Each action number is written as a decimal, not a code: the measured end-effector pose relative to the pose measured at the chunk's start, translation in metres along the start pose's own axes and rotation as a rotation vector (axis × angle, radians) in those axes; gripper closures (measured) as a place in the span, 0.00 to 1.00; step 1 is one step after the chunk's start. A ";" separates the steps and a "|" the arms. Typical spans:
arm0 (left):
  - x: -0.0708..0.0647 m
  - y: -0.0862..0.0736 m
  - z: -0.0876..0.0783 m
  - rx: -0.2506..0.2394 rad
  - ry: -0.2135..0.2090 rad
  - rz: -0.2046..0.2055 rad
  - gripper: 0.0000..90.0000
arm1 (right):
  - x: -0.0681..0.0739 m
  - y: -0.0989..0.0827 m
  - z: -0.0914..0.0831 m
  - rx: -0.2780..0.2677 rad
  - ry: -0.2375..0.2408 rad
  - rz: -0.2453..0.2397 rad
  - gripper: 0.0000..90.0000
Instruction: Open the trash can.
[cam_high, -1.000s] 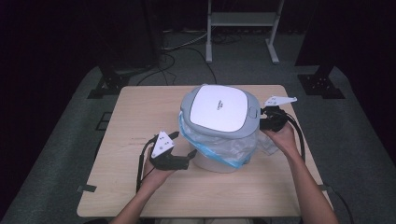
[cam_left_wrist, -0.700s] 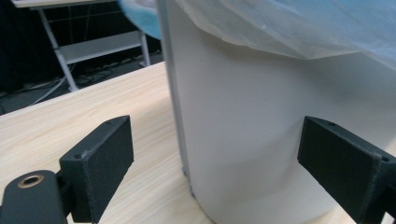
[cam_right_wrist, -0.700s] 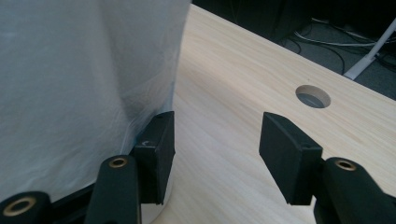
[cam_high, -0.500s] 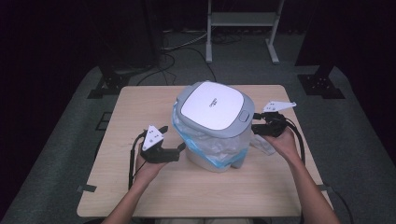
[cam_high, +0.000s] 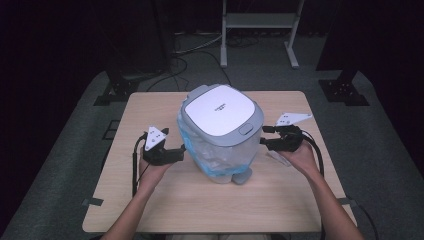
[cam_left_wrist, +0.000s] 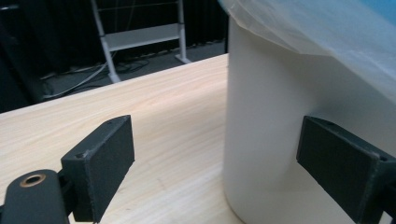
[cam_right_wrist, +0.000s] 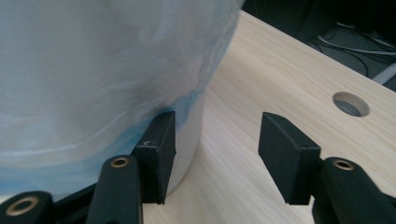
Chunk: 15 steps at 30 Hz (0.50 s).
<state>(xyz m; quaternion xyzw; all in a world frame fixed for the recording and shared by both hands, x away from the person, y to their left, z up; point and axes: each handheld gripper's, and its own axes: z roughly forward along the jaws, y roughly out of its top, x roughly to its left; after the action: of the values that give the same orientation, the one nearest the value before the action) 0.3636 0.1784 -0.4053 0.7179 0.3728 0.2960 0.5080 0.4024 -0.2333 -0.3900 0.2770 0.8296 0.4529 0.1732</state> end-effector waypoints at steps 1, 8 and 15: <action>0.000 0.000 0.000 0.000 0.000 0.000 0.11 | 0.000 0.000 0.000 0.000 0.000 0.000 0.47; -0.001 0.001 -0.001 -0.004 -0.015 0.007 0.11 | -0.007 0.007 0.005 0.011 -0.091 0.029 0.36; -0.009 -0.003 -0.005 0.006 -0.038 0.027 0.11 | -0.010 0.015 0.021 0.011 -0.144 0.052 0.34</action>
<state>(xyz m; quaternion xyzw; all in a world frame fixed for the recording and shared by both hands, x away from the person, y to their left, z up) 0.3538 0.1739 -0.4073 0.7298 0.3544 0.2880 0.5087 0.4265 -0.2193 -0.3882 0.3313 0.8099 0.4318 0.2188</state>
